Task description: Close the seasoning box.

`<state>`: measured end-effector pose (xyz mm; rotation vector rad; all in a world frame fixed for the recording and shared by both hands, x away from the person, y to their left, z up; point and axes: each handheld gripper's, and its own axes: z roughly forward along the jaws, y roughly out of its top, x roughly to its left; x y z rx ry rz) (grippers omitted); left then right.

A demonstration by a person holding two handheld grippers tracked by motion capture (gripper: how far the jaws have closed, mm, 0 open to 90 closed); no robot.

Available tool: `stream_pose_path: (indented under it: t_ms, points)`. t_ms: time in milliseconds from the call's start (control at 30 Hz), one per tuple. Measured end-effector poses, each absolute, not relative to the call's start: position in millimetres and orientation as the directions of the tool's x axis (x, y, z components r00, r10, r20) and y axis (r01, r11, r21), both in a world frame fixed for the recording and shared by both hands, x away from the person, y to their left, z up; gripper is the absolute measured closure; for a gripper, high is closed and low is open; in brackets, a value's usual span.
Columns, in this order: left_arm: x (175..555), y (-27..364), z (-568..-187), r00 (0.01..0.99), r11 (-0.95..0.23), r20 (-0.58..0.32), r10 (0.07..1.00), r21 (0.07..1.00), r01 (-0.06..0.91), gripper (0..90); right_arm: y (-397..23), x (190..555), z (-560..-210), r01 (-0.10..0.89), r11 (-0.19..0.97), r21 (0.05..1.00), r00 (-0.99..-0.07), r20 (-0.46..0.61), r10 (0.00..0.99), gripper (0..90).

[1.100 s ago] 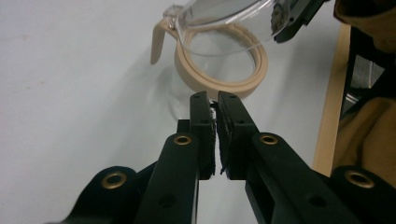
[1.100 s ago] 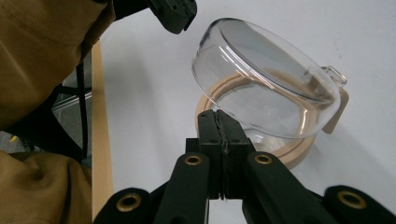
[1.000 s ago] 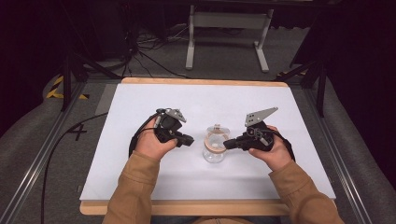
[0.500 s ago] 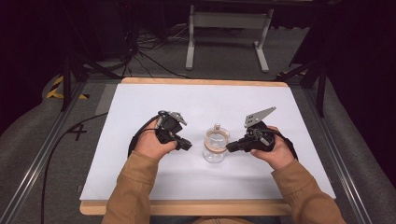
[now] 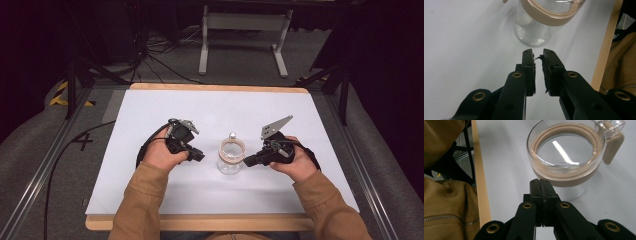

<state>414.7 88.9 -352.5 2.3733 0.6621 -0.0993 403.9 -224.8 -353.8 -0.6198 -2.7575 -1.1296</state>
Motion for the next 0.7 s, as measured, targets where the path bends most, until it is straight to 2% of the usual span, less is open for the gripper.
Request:
stream_pose_path:
  t_ms: [67, 133, 400, 467, 567, 633, 700]
  points:
    - [413.9, 91.4, -353.0, 0.863, -0.638, -0.235, 0.446, 0.592, 0.491, 77.8, -228.7, 405.3, -349.5, 0.397, 0.626, 0.671, -0.914, 0.228, 0.336, 88.2]
    - [412.7, 97.9, -354.1, 0.854, -0.625, -0.233, 0.465, 0.597, 0.503, 77.1, -234.5, 408.2, -344.3, 0.385, 0.594, 0.707, -0.914, 0.202, 0.351, 77.8]
    - [409.8, 122.7, -359.9, 0.81, -0.572, -0.231, 0.539, 0.605, 0.554, 75.4, -268.4, 427.3, -331.5, 0.393, 0.471, 0.79, -0.851, 0.119, 0.511, 69.1]
    - [411.5, 131.2, -364.9, 0.786, -0.542, -0.231, 0.573, 0.612, 0.576, 73.6, -280.2, 435.7, -334.5, 0.413, 0.449, 0.792, -0.814, 0.101, 0.571, 63.9]
    - [414.4, 136.9, -369.2, 0.767, -0.528, -0.207, 0.607, 0.617, 0.584, 70.2, -289.6, 443.0, -339.8, 0.435, 0.426, 0.793, -0.784, 0.101, 0.613, 60.3]
    - [417.7, 141.5, -373.0, 0.753, -0.526, -0.179, 0.633, 0.614, 0.588, 67.5, -304.6, 454.0, -351.7, 0.488, 0.407, 0.772, -0.727, 0.101, 0.679, 57.3]
    - [421.9, 144.6, -380.5, 0.732, -0.502, -0.185, 0.655, 0.618, 0.605, 66.6, -313.2, 458.6, -359.8, 0.495, 0.387, 0.778, -0.702, 0.096, 0.706, 56.2]
